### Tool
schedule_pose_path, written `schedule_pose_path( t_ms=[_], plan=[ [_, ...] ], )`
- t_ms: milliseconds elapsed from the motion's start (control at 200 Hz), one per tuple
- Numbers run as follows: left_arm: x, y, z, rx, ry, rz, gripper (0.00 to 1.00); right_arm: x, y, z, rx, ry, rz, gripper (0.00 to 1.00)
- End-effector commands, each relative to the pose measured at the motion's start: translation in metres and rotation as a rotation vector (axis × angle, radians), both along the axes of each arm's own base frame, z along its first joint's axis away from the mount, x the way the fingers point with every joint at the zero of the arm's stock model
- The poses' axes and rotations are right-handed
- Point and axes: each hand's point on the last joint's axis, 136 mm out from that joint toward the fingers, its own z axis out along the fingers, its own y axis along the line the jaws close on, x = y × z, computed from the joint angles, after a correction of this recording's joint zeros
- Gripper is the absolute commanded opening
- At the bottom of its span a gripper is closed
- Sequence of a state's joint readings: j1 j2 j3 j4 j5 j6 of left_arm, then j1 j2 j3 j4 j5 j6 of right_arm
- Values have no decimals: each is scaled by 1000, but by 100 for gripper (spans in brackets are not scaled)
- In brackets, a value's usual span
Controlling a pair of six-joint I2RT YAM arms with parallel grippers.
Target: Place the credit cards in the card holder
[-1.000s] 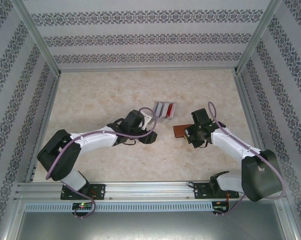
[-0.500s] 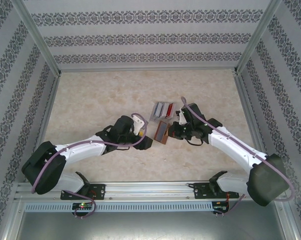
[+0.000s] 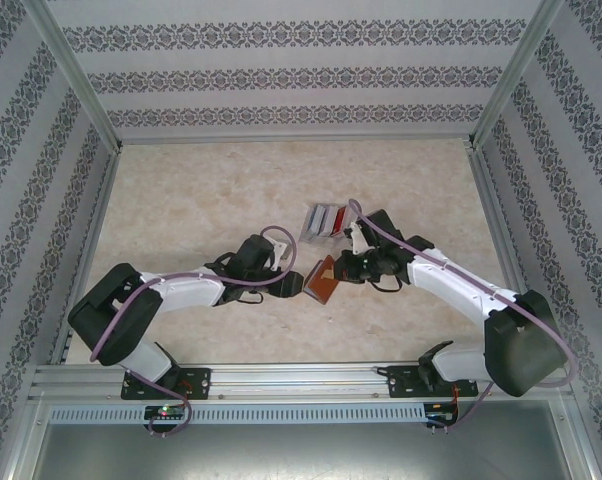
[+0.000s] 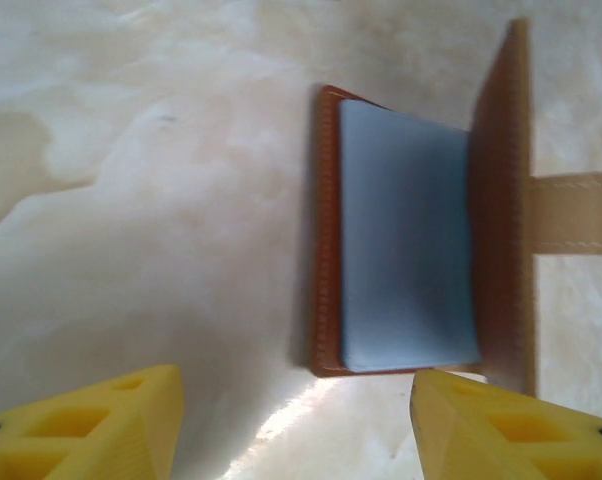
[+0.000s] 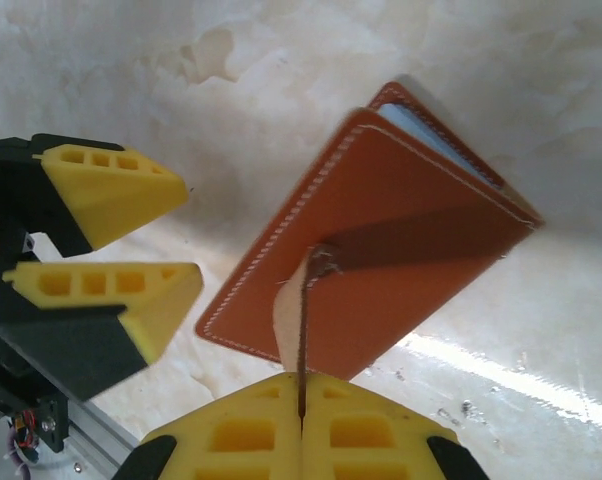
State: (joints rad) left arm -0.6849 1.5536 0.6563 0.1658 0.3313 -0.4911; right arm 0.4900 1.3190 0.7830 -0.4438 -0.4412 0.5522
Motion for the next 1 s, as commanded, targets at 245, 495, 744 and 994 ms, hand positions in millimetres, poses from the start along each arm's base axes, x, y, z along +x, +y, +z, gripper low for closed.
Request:
schedule_pose_path(
  t_ms=[245, 495, 744, 994],
  plan=[
    [7, 2, -6, -40, 91, 112, 65, -8, -36, -13, 99, 38, -55, 0],
    [6, -1, -7, -86, 183, 173, 49, 2, -8, 11, 217, 5, 61, 0],
    [7, 61, -6, -50, 202, 398, 49, 5, 70, 38, 301, -4, 216, 0],
    [2, 135, 5, 29, 194, 575, 59, 10, 135, 77, 415, -26, 312, 0]
  ],
)
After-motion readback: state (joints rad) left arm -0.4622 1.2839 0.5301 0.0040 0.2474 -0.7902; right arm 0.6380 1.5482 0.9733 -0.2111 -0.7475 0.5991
